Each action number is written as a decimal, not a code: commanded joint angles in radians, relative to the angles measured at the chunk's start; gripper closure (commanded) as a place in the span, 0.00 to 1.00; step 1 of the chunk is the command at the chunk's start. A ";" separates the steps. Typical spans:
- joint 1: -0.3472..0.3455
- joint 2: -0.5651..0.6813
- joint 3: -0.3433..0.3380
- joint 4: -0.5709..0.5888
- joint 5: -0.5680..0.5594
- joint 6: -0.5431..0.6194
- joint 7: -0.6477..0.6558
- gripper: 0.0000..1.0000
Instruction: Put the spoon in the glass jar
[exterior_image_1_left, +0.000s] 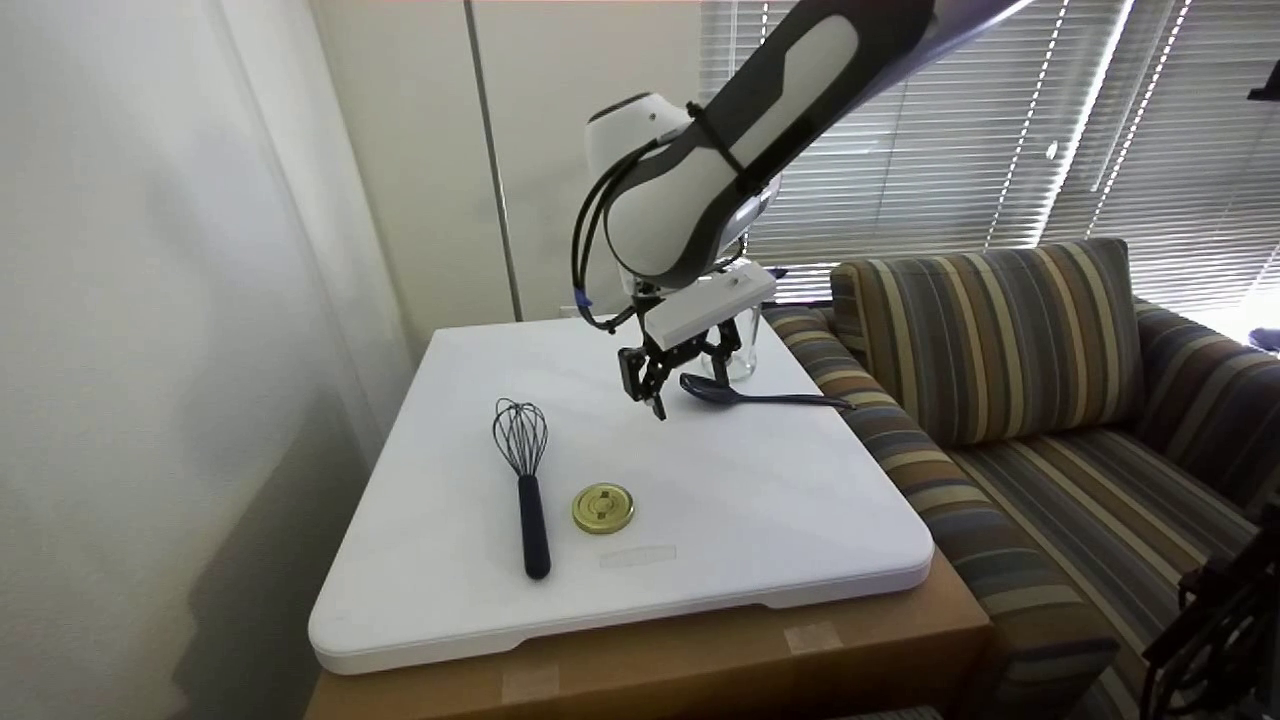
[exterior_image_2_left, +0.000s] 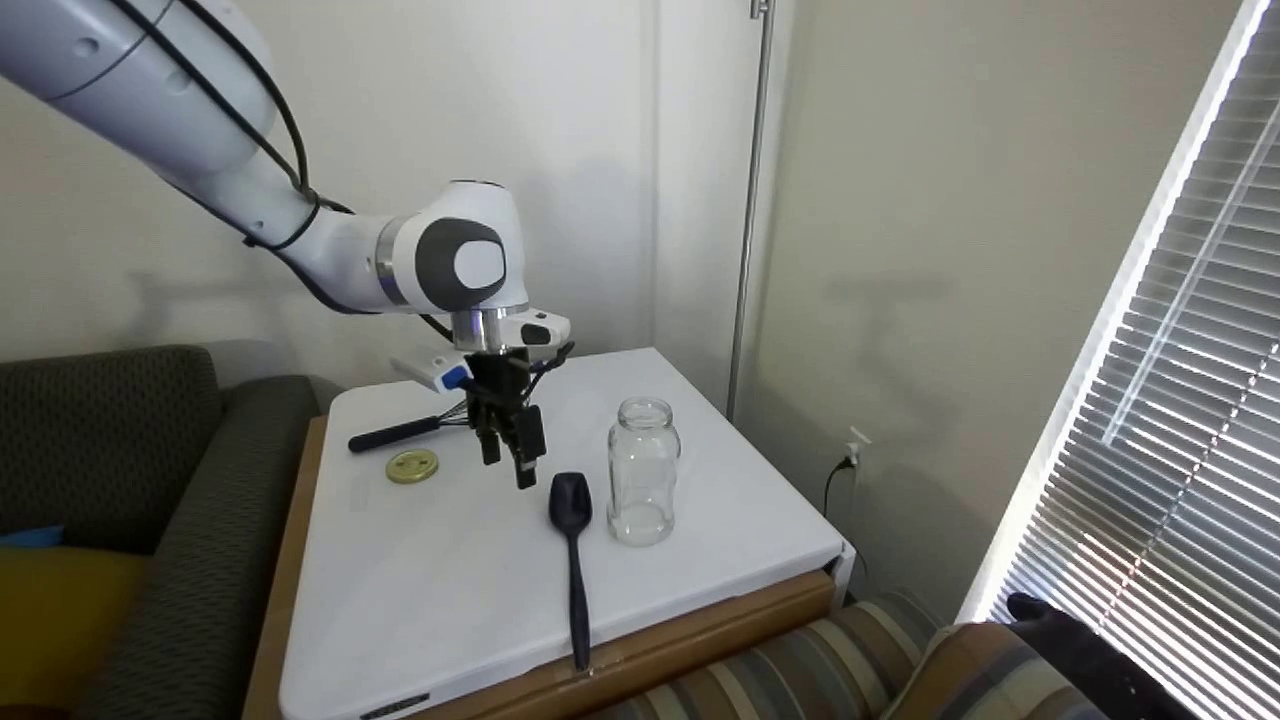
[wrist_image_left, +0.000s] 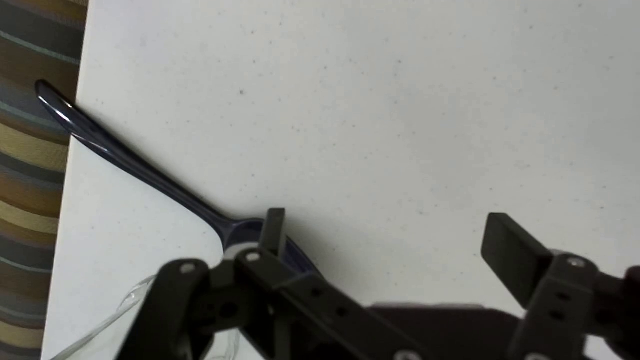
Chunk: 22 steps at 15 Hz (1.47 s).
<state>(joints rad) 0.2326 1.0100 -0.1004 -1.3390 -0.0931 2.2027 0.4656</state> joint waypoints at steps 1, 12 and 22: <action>0.007 0.020 -0.015 0.023 -0.014 0.011 0.009 0.00; 0.008 0.020 -0.016 0.023 -0.014 0.011 0.009 0.00; 0.005 0.004 -0.001 0.006 0.001 -0.003 0.000 0.00</action>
<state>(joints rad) 0.2377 1.0101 -0.1020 -1.3390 -0.0930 2.2026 0.4656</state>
